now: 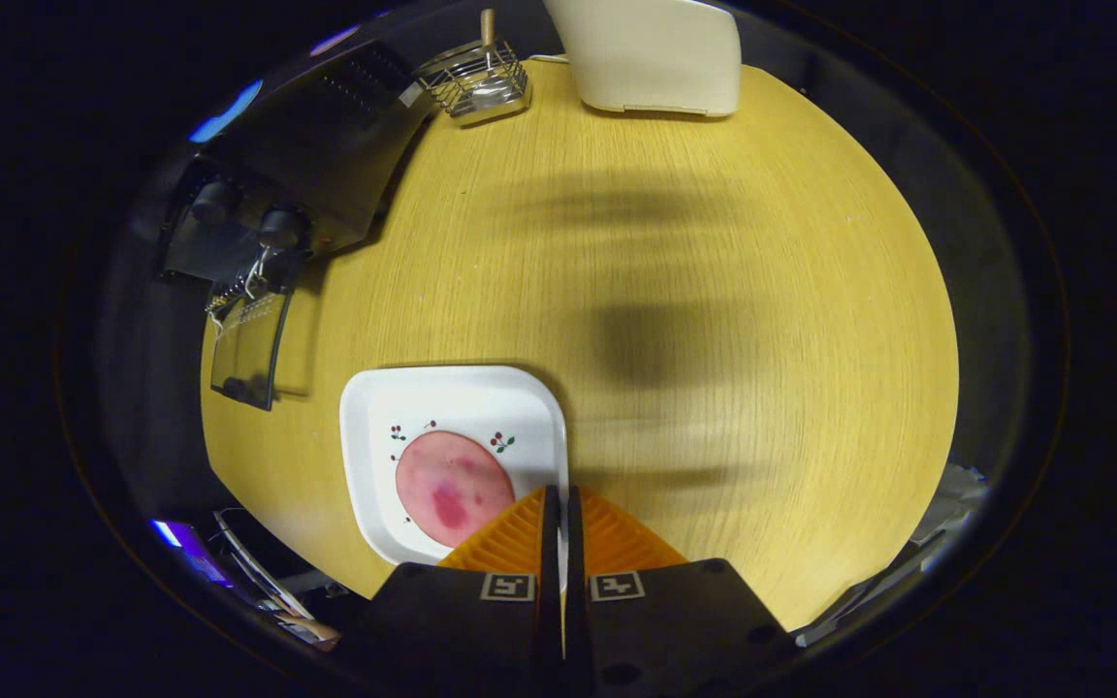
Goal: Open the toaster oven, put the food inside, and close the toaster oven door.
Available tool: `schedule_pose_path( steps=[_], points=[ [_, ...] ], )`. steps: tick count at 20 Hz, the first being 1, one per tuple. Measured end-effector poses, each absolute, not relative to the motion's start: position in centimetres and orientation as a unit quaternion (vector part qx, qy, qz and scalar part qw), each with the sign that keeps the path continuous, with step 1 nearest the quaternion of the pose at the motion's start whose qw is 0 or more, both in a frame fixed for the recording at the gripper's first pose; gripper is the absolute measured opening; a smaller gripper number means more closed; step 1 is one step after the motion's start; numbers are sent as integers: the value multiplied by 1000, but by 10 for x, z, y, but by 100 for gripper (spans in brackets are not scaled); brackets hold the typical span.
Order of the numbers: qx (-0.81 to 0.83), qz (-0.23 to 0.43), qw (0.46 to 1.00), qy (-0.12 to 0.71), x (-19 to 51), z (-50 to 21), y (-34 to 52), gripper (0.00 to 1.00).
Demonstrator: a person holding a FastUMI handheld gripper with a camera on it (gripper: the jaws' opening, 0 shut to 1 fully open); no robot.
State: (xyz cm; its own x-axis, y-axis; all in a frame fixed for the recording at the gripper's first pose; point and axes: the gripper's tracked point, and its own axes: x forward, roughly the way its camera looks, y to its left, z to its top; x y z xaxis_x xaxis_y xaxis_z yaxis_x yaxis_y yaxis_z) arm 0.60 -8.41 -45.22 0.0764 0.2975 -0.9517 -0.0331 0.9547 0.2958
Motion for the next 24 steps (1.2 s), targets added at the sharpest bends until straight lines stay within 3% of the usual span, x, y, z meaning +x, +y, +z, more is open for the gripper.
schedule_pose_path(
  steps=[6,12,24],
  points=[
    [247,115,715,644,-1,-445,-71,5],
    [376,75,700,602,-14,-422,-60,5],
    [464,20,699,544,-46,-340,47,5]
  ],
)
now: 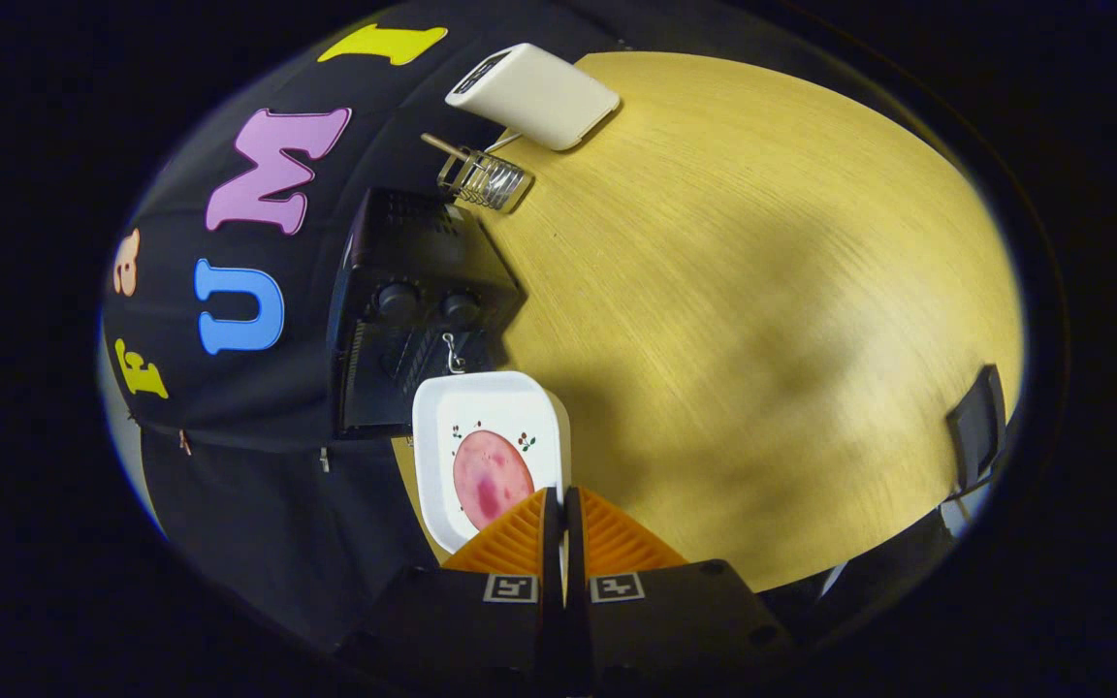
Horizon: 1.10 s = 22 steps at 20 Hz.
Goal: Open the toaster oven, put the food inside, and close the toaster oven door.
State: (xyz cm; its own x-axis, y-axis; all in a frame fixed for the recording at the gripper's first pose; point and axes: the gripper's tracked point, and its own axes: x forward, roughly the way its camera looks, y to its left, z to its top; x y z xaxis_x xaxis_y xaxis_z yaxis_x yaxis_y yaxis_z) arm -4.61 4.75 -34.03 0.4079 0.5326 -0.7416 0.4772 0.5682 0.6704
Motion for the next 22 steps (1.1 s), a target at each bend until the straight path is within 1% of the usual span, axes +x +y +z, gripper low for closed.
schedule_pose_path(
  steps=[5,13,22],
  points=[
    [496,-5,691,526,-41,-331,113,5],
    [546,-120,684,469,19,-345,189,5],
    [616,-247,642,384,97,-367,237,5]
  ],
)
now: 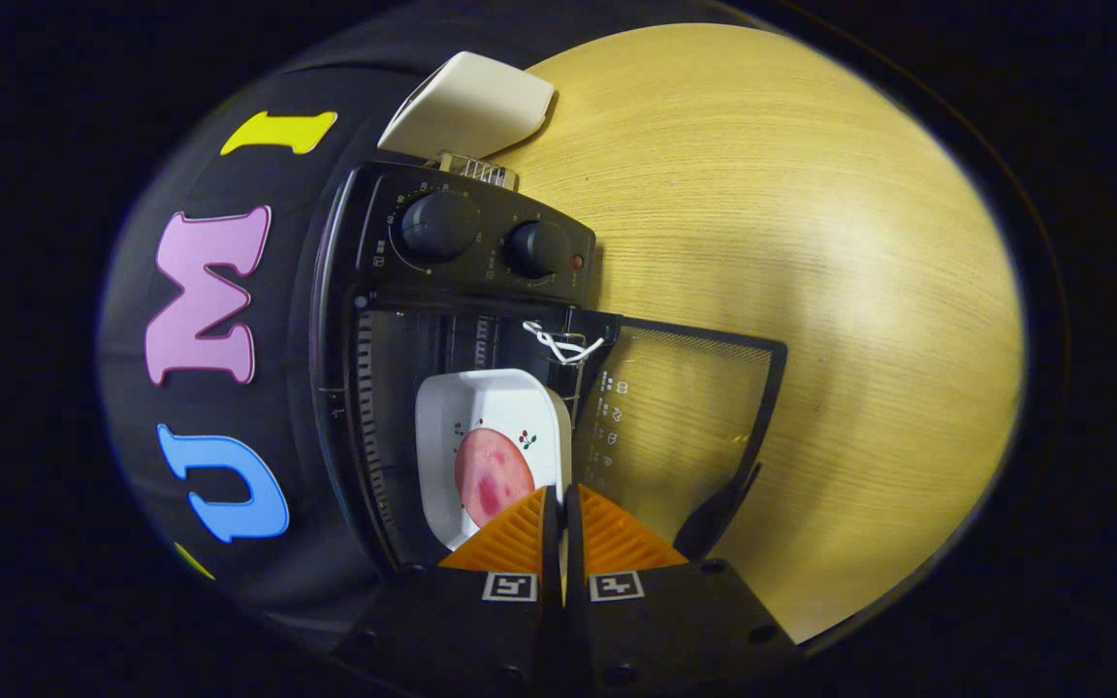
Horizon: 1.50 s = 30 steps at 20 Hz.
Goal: Open the toaster oven, put the food inside, and close the toaster oven door.
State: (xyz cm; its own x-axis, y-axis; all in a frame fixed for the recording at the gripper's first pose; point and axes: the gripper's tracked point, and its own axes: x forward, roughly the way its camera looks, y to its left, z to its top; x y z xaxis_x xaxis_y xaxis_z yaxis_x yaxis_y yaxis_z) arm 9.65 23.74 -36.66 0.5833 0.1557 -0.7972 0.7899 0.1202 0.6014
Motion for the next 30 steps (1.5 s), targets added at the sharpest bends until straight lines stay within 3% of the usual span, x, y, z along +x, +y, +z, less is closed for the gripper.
schedule_pose_path(
  steps=[7,15,19,20,21,25,30],
  points=[
    [626,-305,630,342,129,-382,261,5],
    [628,-289,637,339,136,-379,265,11],
    [624,-272,643,352,132,-374,273,60],
    [625,-265,640,361,127,-371,275,87],
    [625,-258,637,369,125,-370,281,98],
    [588,-222,671,394,108,-353,283,99],
    [477,-109,775,400,100,-328,289,99]
  ],
)
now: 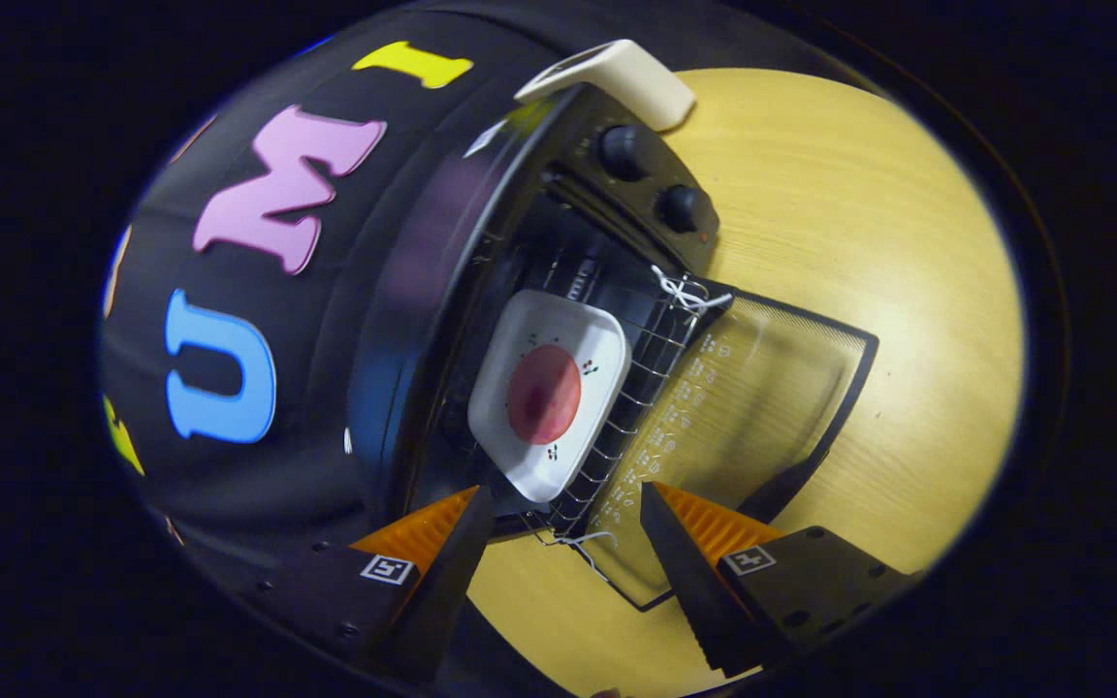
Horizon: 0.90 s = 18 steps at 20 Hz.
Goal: Open the toaster oven, put the food inside, and close the toaster oven door.
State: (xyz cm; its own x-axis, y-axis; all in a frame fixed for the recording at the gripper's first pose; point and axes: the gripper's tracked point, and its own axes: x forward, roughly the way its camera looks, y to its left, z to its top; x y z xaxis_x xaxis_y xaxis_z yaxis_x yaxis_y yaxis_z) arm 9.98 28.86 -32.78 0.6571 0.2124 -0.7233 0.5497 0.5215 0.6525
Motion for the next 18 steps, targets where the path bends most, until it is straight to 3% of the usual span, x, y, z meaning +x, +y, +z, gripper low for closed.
schedule_pose_path(
  steps=[9,15,18],
  points=[
    [195,20,921,336,62,-311,249,99],
    [92,90,910,393,17,-334,268,99],
    [75,92,893,433,-1,-352,271,99]
  ],
)
